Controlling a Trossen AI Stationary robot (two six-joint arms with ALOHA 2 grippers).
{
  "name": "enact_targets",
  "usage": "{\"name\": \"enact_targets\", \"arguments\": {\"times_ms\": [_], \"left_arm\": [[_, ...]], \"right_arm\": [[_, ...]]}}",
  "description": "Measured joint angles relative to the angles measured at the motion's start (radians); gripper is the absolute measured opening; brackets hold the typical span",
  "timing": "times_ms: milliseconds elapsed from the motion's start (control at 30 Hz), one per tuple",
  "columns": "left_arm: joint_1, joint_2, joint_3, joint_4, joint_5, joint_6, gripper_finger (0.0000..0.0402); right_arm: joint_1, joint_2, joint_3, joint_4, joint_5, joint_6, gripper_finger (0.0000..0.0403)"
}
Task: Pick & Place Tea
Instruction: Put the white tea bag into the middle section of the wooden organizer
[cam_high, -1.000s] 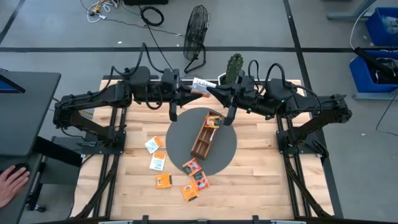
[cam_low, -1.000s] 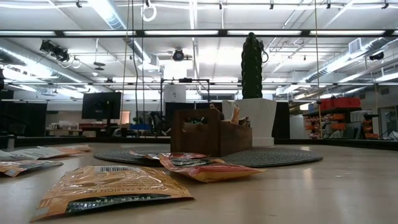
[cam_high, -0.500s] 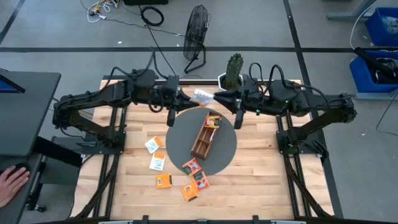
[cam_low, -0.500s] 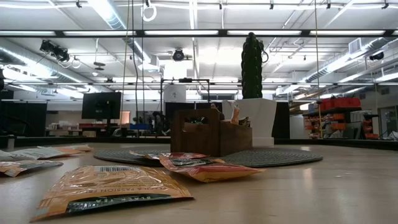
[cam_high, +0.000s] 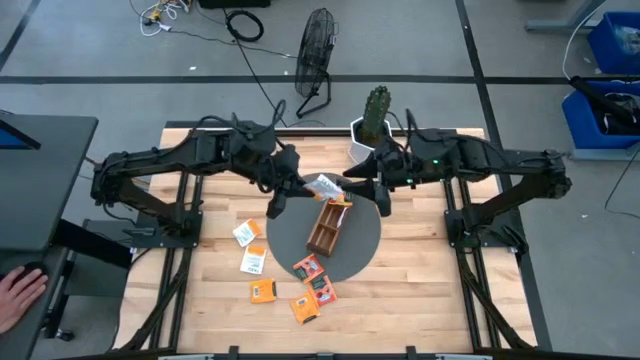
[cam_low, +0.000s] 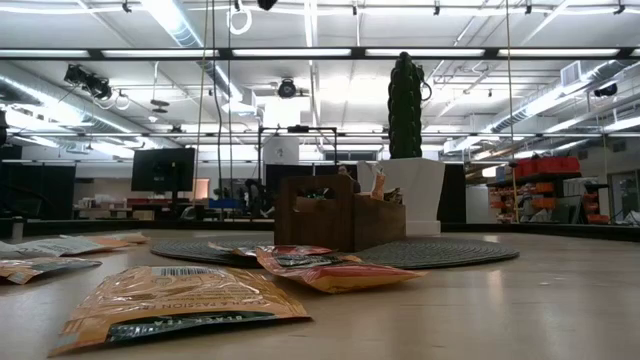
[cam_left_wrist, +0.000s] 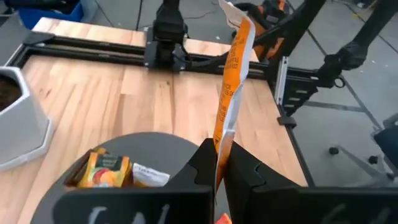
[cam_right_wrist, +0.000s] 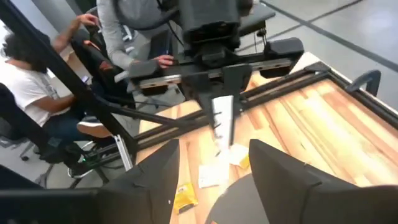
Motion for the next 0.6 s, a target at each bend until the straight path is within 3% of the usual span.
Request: {"name": "enact_targets", "arguments": {"times_ms": [400, 600], "left_arm": [[-0.013, 0.052, 0.0, -0.019, 0.04, 0.022, 0.0013], [-0.013, 0.057, 0.001, -0.025, 0.051, 0.023, 0.0013]], "right_arm": [[-0.061, 0.095, 0.0, -0.048, -0.191, 0.019, 0.0205], [-0.061, 0.138, 0.0, -0.047, -0.215, 0.011, 0.0202]]}}
